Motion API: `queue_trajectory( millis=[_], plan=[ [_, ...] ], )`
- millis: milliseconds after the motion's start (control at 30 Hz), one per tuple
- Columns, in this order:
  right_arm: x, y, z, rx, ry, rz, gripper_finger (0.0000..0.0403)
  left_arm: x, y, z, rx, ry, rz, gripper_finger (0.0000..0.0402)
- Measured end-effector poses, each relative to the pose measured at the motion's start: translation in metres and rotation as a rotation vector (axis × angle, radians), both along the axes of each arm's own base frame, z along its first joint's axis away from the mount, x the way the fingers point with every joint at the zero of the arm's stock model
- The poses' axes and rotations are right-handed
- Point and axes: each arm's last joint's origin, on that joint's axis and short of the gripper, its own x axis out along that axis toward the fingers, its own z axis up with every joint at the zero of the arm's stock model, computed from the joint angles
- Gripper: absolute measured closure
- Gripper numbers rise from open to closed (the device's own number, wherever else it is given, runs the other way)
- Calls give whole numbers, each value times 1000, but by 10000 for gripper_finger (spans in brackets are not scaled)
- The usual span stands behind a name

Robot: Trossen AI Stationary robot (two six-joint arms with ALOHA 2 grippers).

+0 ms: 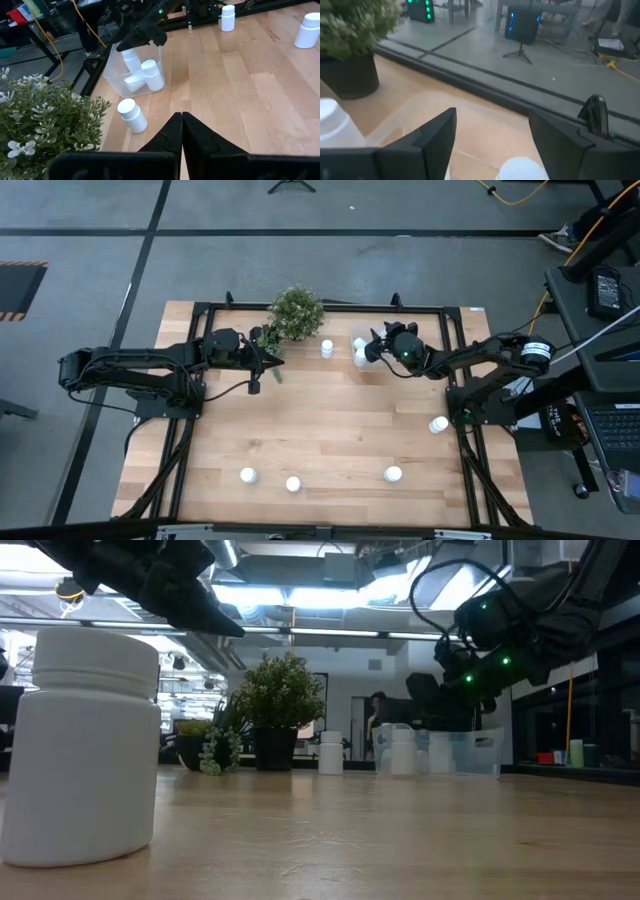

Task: Pick and place pill bottles into a basket
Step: Put the white pill bottle into the transparent bin

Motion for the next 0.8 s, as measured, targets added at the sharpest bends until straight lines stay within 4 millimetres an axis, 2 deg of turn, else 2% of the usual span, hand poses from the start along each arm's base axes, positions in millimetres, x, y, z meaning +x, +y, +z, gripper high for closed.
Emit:
queue_trajectory(
  millis=[167,367,667,800],
  plan=[
    [-1,1,10,-35,-6,23,151,0,0,0,0,0,0,395],
    [-1,5,21,-15,-68,165,156,0,0,0,1,0,0,394],
    [-7,8,35,-47,-73,187,197,0,0,0,2,0,0,393],
    [-12,10,42,-69,-40,198,229,0,0,0,2,0,0,396]
  ],
)
